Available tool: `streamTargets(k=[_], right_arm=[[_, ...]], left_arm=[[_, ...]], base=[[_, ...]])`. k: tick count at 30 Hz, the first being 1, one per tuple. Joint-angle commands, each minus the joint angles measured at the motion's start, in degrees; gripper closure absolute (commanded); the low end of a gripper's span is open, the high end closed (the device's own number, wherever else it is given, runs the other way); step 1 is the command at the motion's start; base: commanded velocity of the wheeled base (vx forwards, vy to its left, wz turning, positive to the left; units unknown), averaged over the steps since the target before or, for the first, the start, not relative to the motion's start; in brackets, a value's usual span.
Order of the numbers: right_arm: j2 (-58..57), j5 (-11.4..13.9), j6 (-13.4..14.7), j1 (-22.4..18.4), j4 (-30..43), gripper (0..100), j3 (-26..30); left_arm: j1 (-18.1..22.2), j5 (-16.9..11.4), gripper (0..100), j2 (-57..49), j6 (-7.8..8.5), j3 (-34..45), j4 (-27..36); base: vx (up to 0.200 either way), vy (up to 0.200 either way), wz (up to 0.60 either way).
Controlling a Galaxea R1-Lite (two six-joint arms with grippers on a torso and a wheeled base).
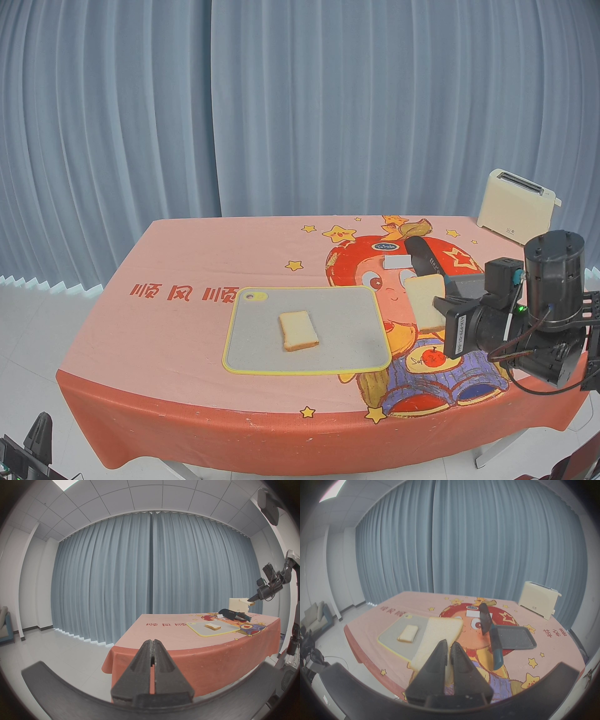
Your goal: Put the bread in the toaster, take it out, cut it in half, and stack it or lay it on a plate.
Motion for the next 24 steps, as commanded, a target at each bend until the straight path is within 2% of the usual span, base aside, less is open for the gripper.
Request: streamTargets(k=[1, 5, 9, 24], right_arm=[[-1.86, -0.80, -0.23, 0.19, -3.84, 100, 3.79], [-1.33, -0.80, -0.50, 2.04, -7.88, 100, 6.69], [0.34, -0.89, -0.50, 2.65, -9.99, 100, 6.87], [0.78, -0.98, -0.32, 2.56, -10.16, 100, 7.40]], left_arm=[[0.02, 0.15, 100, -0.93, -0.13, 0.75, -0.05], [0.02, 0.15, 100, -0.93, -0.13, 0.75, -0.05], [0.02, 0.15, 100, -0.93, -0.13, 0.75, -0.05], [0.02, 0.06, 100, -0.93, -0.04, 0.84, -0.05]], base=[[0.000, 0.000, 0.00], [0.000, 0.000, 0.00], [0.000, 0.000, 0.00], [0.000, 0.000, 0.00]])
